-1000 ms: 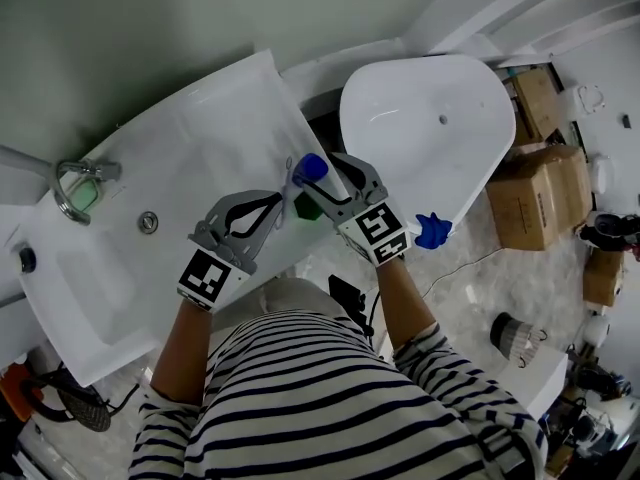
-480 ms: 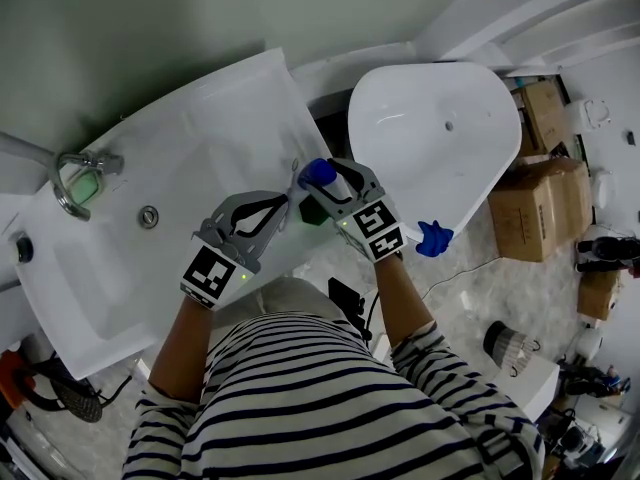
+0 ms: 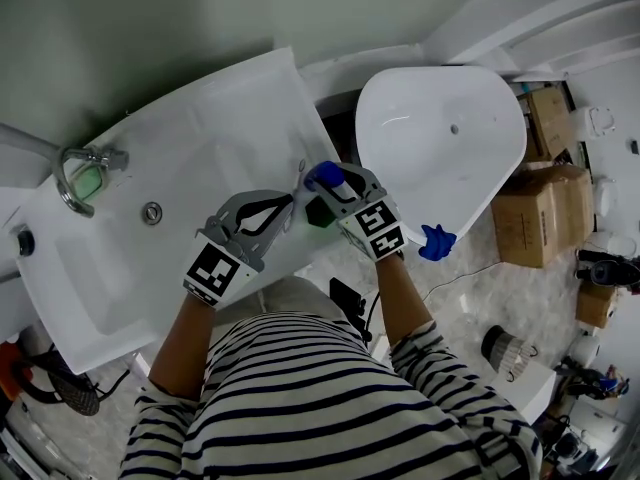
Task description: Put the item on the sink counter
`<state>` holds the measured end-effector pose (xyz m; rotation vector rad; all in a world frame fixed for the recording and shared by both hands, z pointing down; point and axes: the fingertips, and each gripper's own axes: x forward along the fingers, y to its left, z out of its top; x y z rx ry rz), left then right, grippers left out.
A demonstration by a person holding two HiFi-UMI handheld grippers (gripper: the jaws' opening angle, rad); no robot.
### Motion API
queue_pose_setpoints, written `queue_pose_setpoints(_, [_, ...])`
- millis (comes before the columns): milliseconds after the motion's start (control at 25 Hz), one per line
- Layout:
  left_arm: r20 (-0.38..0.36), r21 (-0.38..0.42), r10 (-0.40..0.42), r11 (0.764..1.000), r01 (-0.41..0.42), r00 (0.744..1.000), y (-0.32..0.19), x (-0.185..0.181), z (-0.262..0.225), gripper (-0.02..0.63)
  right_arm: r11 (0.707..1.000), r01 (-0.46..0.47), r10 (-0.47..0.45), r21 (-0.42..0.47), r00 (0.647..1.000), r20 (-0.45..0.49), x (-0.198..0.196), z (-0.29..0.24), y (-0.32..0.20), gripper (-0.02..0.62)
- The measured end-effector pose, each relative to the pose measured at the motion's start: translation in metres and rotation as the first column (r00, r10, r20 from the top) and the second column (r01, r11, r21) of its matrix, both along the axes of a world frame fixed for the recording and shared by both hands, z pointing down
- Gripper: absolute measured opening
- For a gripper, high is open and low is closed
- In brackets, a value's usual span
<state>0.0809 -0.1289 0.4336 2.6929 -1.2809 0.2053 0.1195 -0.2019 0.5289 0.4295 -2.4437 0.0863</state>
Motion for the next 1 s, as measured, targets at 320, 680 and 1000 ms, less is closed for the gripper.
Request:
queue_pose_setpoints(320, [-0.006,0.002,-0.021,1.0,0.021,1.0,0.0,-0.003,-0.002,0.005,1.0,-0.005,0.005,-0.009,1.0,-0.01,0.001,0.0,0.0,0.146])
queue_pose_setpoints(680, [-0.007,0.002,-0.046,0.999,0.046,0.999,0.004,-0.012,-0.002,0.005,1.0,-0.004,0.003,-0.007,0.999,-0.033,0.001,0.0,-0.003,0.143])
queue_pose_setpoints(1000, [-0.007,0.006,-0.076,0.997,0.076,0.997,0.011,-0.026,-0.006,0.005,1.0,-0.015,0.015,0.016,0.999,-0.03,-0.002,-0.022,-0.013,0.143])
